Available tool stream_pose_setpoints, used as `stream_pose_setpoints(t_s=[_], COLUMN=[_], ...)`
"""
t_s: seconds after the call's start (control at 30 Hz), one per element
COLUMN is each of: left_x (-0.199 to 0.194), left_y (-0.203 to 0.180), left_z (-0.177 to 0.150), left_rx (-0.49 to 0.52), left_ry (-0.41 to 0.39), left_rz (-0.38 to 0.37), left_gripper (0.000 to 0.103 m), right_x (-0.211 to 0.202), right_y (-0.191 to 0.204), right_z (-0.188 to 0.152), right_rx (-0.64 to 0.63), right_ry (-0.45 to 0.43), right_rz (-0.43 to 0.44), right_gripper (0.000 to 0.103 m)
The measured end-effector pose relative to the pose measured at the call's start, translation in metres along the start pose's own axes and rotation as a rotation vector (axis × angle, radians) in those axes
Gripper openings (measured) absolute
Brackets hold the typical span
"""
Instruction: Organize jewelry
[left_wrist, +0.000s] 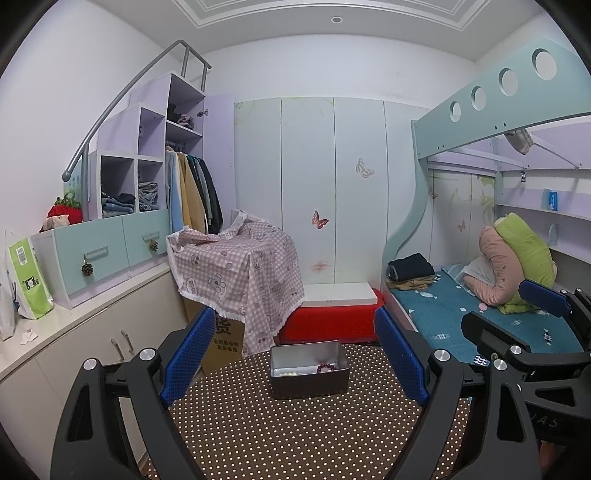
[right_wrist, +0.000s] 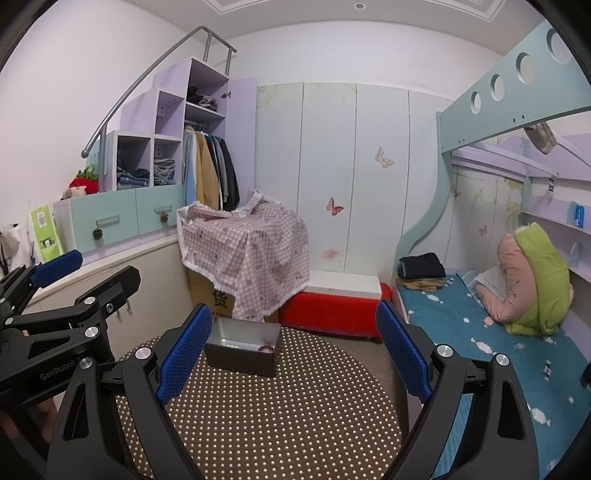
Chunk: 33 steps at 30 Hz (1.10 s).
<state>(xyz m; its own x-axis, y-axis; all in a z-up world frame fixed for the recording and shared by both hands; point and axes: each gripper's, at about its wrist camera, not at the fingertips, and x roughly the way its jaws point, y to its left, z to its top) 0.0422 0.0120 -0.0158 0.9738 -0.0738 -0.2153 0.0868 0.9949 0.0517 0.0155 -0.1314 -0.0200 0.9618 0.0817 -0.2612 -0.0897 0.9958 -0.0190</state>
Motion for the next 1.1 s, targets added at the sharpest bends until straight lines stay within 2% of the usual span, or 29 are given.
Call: stream_pose_setpoints(t_s=[1.1], left_x=[0.0001], left_y=[-0.0023], left_z=[0.0052], left_rx=[0.006], left_ry=[-0.016], left_rz=[-0.007], left_gripper=[0.085], right_x=[0.0018], right_y=[-0.006], right_z=[0.0029], right_rx=[0.004], right_ry=[-0.002], right_rz=[0.003], right_gripper=[0.087])
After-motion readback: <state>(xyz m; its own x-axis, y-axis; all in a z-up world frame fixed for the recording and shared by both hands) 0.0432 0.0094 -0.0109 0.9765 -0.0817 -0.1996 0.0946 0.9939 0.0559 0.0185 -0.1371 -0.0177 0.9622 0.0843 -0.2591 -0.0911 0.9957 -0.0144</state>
